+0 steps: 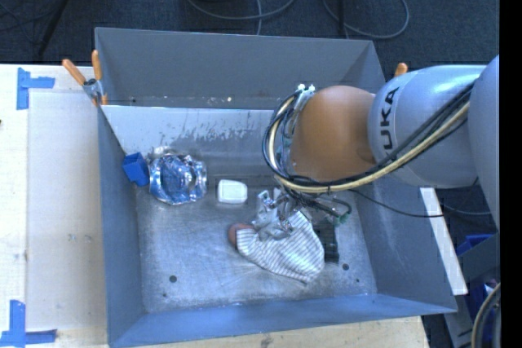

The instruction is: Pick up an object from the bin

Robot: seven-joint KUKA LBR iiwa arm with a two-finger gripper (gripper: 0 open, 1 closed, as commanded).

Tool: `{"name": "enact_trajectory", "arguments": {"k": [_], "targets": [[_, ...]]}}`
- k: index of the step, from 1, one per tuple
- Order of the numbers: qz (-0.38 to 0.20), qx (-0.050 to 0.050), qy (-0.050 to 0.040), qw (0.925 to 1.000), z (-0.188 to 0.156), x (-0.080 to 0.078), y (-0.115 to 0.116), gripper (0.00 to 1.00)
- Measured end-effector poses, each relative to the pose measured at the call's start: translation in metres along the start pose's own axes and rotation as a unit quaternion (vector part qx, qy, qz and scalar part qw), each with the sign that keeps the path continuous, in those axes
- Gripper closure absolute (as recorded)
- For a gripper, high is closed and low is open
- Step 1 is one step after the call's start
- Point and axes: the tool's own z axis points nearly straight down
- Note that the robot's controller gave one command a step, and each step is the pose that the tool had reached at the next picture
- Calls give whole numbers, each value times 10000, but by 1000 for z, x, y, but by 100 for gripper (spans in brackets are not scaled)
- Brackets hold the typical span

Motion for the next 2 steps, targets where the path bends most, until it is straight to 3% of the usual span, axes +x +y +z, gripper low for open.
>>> {"name": "enact_trajectory", "arguments": {"k": [2], "targets": [[2,0,0,10000,0,0,0,100]]}}
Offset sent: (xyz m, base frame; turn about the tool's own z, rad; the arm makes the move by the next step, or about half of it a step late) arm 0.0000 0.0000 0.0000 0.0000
